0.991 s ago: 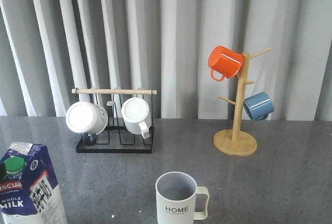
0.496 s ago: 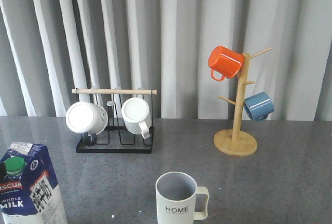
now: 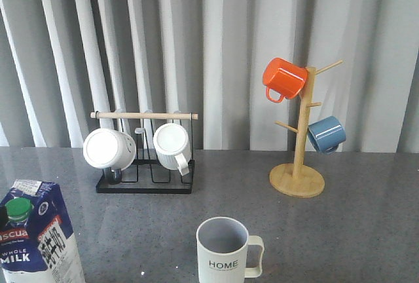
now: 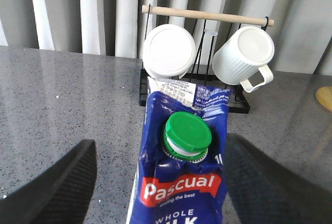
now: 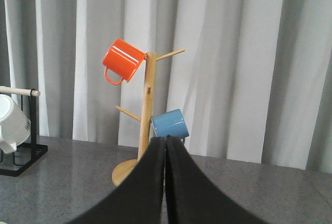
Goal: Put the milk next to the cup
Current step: 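Grasp the milk carton top with the left gripper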
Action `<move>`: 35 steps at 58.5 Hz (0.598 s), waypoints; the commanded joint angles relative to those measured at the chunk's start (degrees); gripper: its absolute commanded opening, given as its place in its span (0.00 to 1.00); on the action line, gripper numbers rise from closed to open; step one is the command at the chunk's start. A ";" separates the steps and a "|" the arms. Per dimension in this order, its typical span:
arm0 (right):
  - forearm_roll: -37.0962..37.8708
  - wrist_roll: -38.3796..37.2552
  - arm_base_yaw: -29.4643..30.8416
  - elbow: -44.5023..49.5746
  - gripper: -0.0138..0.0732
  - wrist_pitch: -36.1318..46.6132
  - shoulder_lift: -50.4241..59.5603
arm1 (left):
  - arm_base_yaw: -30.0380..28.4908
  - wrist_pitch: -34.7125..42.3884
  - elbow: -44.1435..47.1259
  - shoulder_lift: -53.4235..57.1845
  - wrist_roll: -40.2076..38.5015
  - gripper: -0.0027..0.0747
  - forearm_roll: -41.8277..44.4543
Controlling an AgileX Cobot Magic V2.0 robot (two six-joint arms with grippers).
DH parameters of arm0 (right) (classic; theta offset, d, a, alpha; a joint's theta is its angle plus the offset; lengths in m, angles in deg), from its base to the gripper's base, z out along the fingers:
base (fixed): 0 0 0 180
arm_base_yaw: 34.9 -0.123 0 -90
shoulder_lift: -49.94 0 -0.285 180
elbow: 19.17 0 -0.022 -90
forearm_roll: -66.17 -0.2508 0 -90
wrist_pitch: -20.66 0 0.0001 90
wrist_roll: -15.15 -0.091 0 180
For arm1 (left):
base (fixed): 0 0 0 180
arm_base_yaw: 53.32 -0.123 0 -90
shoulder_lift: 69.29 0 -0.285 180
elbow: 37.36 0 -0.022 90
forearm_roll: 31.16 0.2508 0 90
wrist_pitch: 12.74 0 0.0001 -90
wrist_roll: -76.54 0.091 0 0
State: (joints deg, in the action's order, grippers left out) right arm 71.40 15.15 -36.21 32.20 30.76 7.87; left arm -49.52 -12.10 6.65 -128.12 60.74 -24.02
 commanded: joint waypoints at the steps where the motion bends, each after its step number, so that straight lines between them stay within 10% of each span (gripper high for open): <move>1: 0.28 0.57 0.31 -1.37 0.15 3.87 -0.08 | 0.29 3.68 -2.13 1.89 -0.52 0.72 -0.39; 10: 0.28 0.57 0.31 -1.37 0.15 3.87 -0.08 | 0.83 5.76 -2.13 7.13 -0.45 0.99 -0.39; 35: 0.28 0.57 0.31 -1.37 0.15 3.87 -0.08 | 0.83 17.94 -2.13 -0.50 -1.44 0.97 7.24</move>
State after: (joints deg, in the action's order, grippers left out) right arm 71.40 15.15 -36.21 32.20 30.71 7.87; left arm -49.02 -1.10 6.48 -126.13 60.73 -17.10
